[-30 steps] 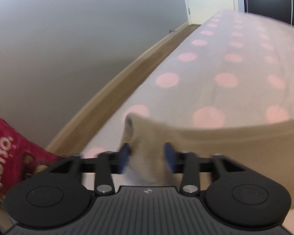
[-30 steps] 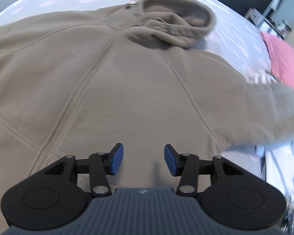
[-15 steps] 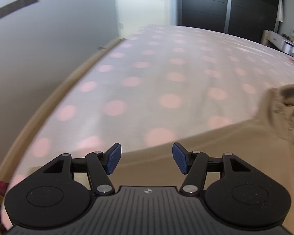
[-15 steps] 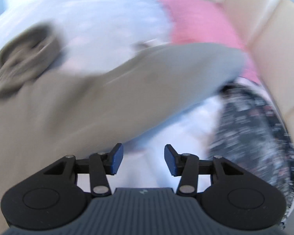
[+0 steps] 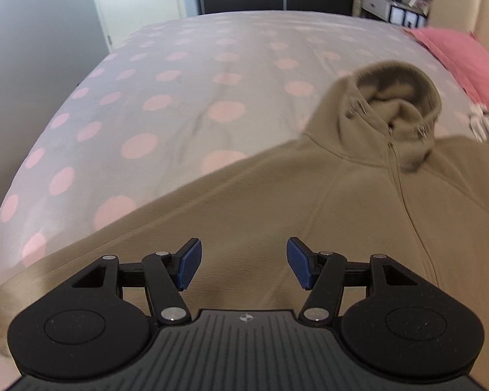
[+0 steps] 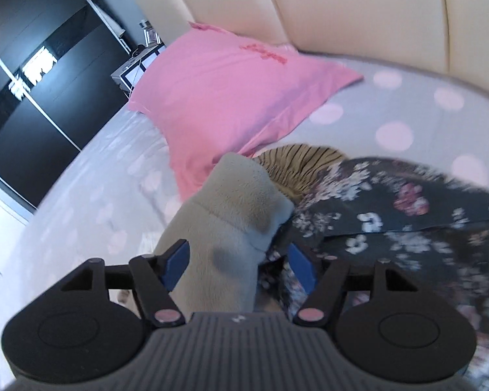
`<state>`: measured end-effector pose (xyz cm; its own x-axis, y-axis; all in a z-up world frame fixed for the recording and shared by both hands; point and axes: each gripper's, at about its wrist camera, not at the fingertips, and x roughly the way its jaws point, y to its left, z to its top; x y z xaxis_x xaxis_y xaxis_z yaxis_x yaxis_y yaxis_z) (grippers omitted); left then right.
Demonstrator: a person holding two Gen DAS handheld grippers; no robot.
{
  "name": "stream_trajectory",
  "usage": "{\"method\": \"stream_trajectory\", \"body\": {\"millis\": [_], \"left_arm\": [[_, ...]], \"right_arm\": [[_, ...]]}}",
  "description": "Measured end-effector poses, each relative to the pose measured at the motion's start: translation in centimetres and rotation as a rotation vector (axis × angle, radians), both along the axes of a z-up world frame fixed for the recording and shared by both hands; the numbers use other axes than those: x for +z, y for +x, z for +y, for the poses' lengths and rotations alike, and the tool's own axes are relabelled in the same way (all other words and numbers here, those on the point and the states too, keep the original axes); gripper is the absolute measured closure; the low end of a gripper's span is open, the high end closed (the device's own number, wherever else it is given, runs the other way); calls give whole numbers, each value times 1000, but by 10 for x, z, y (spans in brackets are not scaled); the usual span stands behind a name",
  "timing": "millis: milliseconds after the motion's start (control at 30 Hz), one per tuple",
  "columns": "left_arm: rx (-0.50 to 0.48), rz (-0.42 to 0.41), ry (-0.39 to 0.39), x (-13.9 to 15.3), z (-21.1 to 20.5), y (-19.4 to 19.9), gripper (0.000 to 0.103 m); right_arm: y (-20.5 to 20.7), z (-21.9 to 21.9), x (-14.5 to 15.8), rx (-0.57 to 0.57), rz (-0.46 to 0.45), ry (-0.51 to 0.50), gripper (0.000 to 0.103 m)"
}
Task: Fold clothes
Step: 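Release the sleeve with the left gripper while the right gripper grasps the other sleeve cuff, then lay the sleeve cuff down by the pink pillow and open the right gripper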
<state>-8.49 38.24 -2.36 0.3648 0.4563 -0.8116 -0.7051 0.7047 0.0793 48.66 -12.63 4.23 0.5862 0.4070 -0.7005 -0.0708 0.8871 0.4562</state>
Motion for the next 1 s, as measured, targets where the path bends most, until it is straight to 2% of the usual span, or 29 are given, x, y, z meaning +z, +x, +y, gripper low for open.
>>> {"method": "stream_trajectory", "body": {"millis": [100,267,300,333,367,433,467,567,700,867,1000], "left_arm": [[-6,23,-10,-11,-2,9,47],[-20,61,-13,-23,1,19,47],[-23,73,-8,-25,1,21,47],[-28,83,-9,-28,0,22,47],[-33,91,-13,-30,0,23,47],[-49,95,-18,-32,-2,25,47],[-57,96,-19,-32,-4,26,47],[-79,102,-19,-32,-7,28,47],[-95,92,-27,-28,-12,27,47],[-113,69,-22,-20,-19,24,47],[-129,56,-13,-16,-25,21,47]], "right_arm": [[15,-4,-16,-46,28,77,33],[32,-10,-49,-134,153,235,33],[32,-8,-51,-142,143,216,38],[33,-5,-52,-146,133,192,58],[32,-2,-52,-143,126,157,68],[29,-1,-53,-151,111,129,77],[27,-1,-54,-151,99,128,79],[19,-4,-42,-137,50,97,82],[-3,-7,-8,-80,-45,32,82],[-62,-16,53,-34,-236,-75,83],[-99,-36,79,-26,-331,-142,83]]}}
